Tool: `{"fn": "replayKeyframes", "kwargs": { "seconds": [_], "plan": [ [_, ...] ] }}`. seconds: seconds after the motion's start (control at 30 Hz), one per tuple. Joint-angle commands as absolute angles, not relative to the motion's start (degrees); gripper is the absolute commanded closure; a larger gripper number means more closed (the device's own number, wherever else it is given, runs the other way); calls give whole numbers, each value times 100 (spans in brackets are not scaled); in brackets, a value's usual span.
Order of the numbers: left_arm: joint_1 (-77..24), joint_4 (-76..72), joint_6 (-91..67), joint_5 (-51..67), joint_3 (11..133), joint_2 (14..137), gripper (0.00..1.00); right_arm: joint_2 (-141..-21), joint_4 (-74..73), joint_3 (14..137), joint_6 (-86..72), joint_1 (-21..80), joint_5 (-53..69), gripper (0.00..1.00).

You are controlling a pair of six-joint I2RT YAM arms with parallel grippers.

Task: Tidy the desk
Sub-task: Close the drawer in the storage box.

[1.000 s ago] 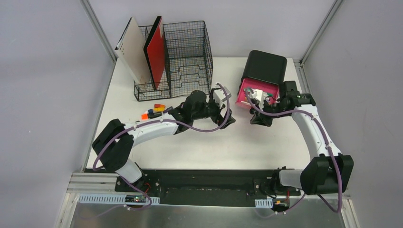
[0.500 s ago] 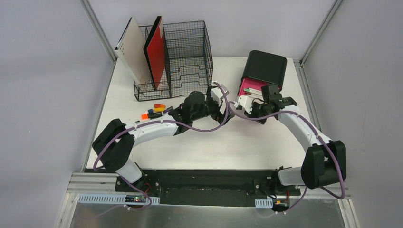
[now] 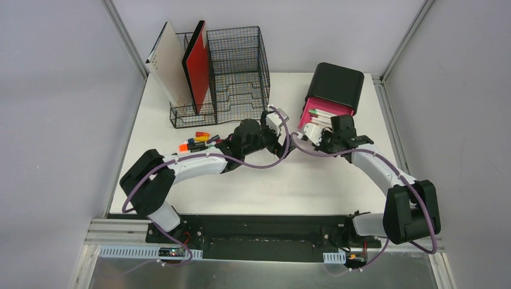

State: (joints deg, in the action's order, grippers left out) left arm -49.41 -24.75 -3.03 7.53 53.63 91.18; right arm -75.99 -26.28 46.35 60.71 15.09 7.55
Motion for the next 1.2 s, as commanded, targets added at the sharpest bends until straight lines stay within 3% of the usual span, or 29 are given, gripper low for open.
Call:
{"fn": "replayKeyframes", "kwargs": {
  "seconds": [0.0, 0.43, 0.63, 0.93, 1.17],
  "plan": [
    [-4893, -2965, -426, 664, 5353, 9127, 5, -7518, -1845, 5091, 5846, 1521, 363, 80],
    [-4854, -3075, -503, 671, 5317, 9195, 5, -8212, -1455, 5983, 5404, 1372, -262, 60],
    [-4804, -3106, -553, 739, 5335, 9289, 5, -8505, -1601, 6417, 4852, 976, -72, 58],
    [-4631, -3428, -903, 1158, 5318, 9546, 5, -8320, -2719, 6575, 4170, 539, 1840, 37],
    [-3909, -5268, -2934, 2862, 5207, 10342, 5, -8009, -3506, 6948, 3291, -325, 3813, 29]
  ]
}}
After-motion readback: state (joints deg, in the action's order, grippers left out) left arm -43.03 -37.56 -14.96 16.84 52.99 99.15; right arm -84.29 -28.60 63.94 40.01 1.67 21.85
